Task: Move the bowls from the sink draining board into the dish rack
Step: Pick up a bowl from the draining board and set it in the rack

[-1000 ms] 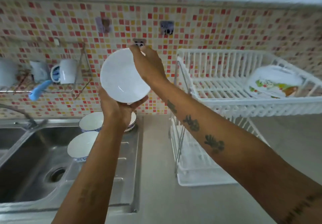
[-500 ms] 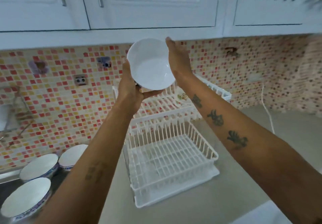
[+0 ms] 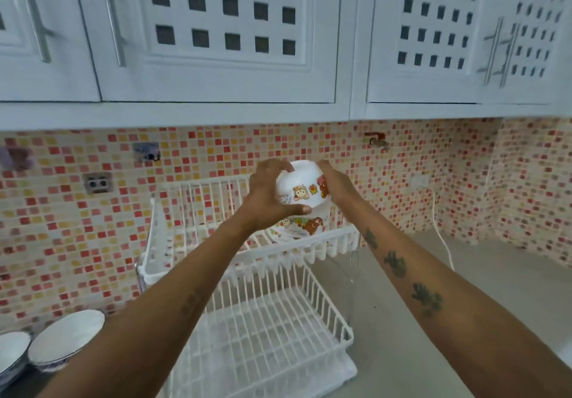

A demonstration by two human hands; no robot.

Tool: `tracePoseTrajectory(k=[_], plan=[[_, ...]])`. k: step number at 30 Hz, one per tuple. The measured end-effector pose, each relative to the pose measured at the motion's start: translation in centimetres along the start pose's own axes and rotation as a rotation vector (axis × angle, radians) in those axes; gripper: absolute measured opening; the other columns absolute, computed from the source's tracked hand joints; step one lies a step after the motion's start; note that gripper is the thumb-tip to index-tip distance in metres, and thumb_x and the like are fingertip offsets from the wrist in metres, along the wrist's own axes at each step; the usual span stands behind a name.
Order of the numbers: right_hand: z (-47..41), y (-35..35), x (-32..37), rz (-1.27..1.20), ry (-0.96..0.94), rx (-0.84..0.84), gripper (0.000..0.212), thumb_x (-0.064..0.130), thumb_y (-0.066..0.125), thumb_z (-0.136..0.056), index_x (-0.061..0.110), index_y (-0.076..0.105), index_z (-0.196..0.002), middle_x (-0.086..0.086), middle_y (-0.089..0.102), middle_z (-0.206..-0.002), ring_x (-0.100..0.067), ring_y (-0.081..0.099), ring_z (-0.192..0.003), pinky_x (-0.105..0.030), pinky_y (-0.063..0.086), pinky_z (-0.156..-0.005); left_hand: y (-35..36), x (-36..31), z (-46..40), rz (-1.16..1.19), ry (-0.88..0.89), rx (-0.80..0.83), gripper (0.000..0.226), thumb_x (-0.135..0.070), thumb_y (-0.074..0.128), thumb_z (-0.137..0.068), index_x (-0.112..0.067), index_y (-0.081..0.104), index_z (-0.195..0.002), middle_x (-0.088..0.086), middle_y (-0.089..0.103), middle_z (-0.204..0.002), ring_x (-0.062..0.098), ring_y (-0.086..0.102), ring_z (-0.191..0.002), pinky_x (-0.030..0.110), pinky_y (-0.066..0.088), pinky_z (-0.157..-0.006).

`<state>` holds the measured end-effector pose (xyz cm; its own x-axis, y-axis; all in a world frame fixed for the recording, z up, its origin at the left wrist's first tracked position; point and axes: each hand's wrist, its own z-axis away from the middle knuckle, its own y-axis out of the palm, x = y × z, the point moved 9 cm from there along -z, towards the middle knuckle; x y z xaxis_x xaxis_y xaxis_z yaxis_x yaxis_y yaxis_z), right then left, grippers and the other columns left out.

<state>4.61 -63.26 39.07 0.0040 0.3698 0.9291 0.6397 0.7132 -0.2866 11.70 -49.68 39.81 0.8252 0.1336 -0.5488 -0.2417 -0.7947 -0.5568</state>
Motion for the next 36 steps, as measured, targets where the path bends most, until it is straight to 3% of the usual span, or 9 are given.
tracePoseTrajectory(k=[2, 6, 9, 15, 20, 25, 27, 31, 36], plan=[[-1.0, 0.4, -1.4, 0.023, 0.018, -0.002, 0.071, 0.069, 0.038, -0.077, 0.009, 0.07, -0.095, -0.014, 0.074, -0.096, -0.032, 0.069, -0.089, -0.047, 0.052, -0.092, 1.2, 0.4, -0.5, -0.044, 0.004, 0.04, 0.078, -0.034, 0.091, -0.06, -0.025, 0.047, -0.125, 0.004, 0.041, -0.137, 0.026, 0.038, -0.126, 0.044, 0.042, -0.106], [-2.0, 1.1, -4.1, -0.028, 0.142, 0.023, 0.062, 0.058, 0.043, -0.084, 0.007, 0.062, -0.114, -0.012, 0.07, -0.101, -0.025, 0.065, -0.084, -0.031, 0.05, -0.069, 3.4, 2.0, -1.3, -0.161, -0.027, 0.132, 0.08, -0.026, 0.091, -0.062, -0.018, 0.047, -0.128, 0.008, 0.042, -0.139, 0.031, 0.037, -0.127, 0.049, 0.042, -0.106], [-3.1, 1.3, -5.3, -0.027, 0.175, -0.004, 0.083, 0.064, 0.042, -0.068, 0.006, 0.056, -0.125, -0.015, 0.068, -0.113, -0.028, 0.066, -0.091, -0.029, 0.045, -0.06, 4.3, 2.7, -1.4, -0.183, -0.04, 0.139, 0.084, -0.028, 0.092, -0.059, -0.016, 0.046, -0.129, 0.009, 0.04, -0.14, 0.032, 0.036, -0.128, 0.048, 0.039, -0.108], [-3.7, 1.4, -5.4, 0.119, 0.116, -0.075, 0.055, 0.049, 0.043, -0.087, 0.0, 0.06, -0.107, -0.012, 0.064, -0.101, -0.016, 0.055, -0.065, -0.025, 0.034, -0.05, 4.5, 3.8, -1.0, -0.207, -0.057, 0.147, 0.087, -0.031, 0.093, -0.055, -0.017, 0.049, -0.128, 0.011, 0.045, -0.135, 0.033, 0.042, -0.123, 0.046, 0.041, -0.107], [-3.9, 1.3, -6.1, 0.213, 0.071, -0.084, 0.048, 0.04, 0.041, -0.095, 0.001, 0.055, -0.119, -0.008, 0.056, -0.098, -0.012, 0.05, -0.063, -0.025, 0.034, -0.051, 5.0, 3.9, -0.7, -0.233, -0.088, 0.18, 0.086, -0.031, 0.092, -0.059, -0.019, 0.047, -0.131, 0.009, 0.045, -0.138, 0.031, 0.039, -0.126, 0.044, 0.041, -0.107], [-3.9, 1.7, -5.3, 0.283, 0.037, -0.046, 0.051, 0.035, 0.032, -0.097, 0.007, 0.047, -0.138, -0.012, 0.053, -0.138, -0.028, 0.055, -0.102, -0.027, 0.034, -0.065, 5.7, 3.9, -0.6, -0.297, -0.056, 0.218, 0.088, -0.035, 0.09, -0.061, -0.018, 0.044, -0.134, 0.007, 0.043, -0.142, 0.03, 0.036, -0.13, 0.043, 0.036, -0.107], [-3.9, 2.1, -5.0, 0.302, 0.022, -0.003, 0.049, 0.031, 0.031, -0.097, 0.003, 0.052, -0.132, -0.019, 0.057, -0.132, -0.025, 0.05, -0.089, -0.025, 0.032, -0.054, 5.7, 4.3, -0.7, -0.282, -0.063, 0.219, 0.086, -0.035, 0.09, -0.061, -0.019, 0.045, -0.133, 0.006, 0.044, -0.14, 0.03, 0.037, -0.129, 0.042, 0.034, -0.109], [-3.7, 1.8, -5.3, 0.264, 0.017, 0.022, 0.045, 0.029, 0.037, -0.098, -0.002, 0.056, -0.124, -0.026, 0.06, -0.124, -0.015, 0.045, -0.059, -0.023, 0.036, -0.051, 5.5, 4.5, -0.8, -0.232, -0.103, 0.232, 0.077, -0.036, 0.086, -0.068, -0.024, 0.045, -0.132, 0.005, 0.044, -0.139, 0.03, 0.038, -0.128, 0.045, 0.037, -0.108], [-3.5, 2.1, -4.7, 0.403, -0.03, -0.052, 0.045, 0.029, 0.027, -0.098, 0.002, 0.057, -0.121, -0.02, 0.062, -0.116, -0.024, 0.05, -0.077, -0.029, 0.033, -0.062, 5.5, 3.8, -0.1, -0.263, -0.077, 0.252, 0.081, -0.034, 0.083, -0.073, -0.017, 0.041, -0.14, 0.011, 0.03, -0.155, 0.031, 0.025, -0.144, 0.044, 0.024, -0.118]])
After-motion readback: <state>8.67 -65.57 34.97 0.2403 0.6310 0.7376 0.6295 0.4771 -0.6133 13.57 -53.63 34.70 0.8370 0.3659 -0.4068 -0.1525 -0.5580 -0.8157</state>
